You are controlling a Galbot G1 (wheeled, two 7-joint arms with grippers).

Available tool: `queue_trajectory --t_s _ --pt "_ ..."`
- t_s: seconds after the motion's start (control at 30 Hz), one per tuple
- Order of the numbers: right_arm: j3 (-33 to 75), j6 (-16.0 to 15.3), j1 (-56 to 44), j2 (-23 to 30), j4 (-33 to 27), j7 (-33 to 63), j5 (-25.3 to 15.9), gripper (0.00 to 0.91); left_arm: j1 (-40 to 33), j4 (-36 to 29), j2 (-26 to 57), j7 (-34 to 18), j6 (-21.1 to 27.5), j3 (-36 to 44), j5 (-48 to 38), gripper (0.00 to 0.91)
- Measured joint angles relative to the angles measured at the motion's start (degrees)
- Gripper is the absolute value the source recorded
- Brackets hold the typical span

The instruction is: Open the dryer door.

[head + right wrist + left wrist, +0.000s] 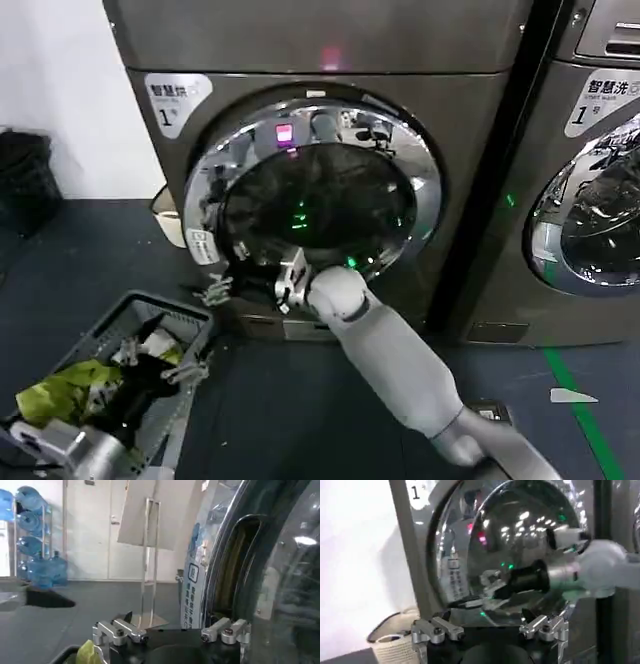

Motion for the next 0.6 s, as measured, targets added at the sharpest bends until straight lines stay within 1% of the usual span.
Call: queue_trajectory --t_s 0.07,0.17,0.27,0.4,0.47,0.6 --pt "0.20 -0.04 -0.32 -0.56 0.82 -1.01 0.20 0.907 -0.92 -0.01 0.66 -0.05 2.20 -1.07 -0.43 0.907" --pt "0.55 -0.04 -0.83 -1.23 1.91 -3.22 0.34 0.907 -1.68 0.36 1.48 0.12 3.64 -2.68 -1.29 0.907" --pt "0.71 0.17 -1.22 -1.78 2.78 -4.64 0.36 0.907 -2.55 1.41 2.35 0.22 2.83 -4.58 -2.07 0.907" --pt "1.10 0.65 -1.71 -2.55 3.93 -6.53 0.48 0.907 -3.45 3.52 3.72 2.37 1.91 -7.26 -5.29 0.907" --pt "1.43 0.73 -1.91 -2.83 4.33 -7.65 1.04 0.907 -4.02 4.91 4.48 2.88 0.67 -8.77 -6.25 0.907" --pt "1.85 1.31 -2.64 -3.57 5.30 -10.64 1.47 0.907 -4.62 6.97 5.30 4.62 0.75 -10.76 -8.84 0.907"
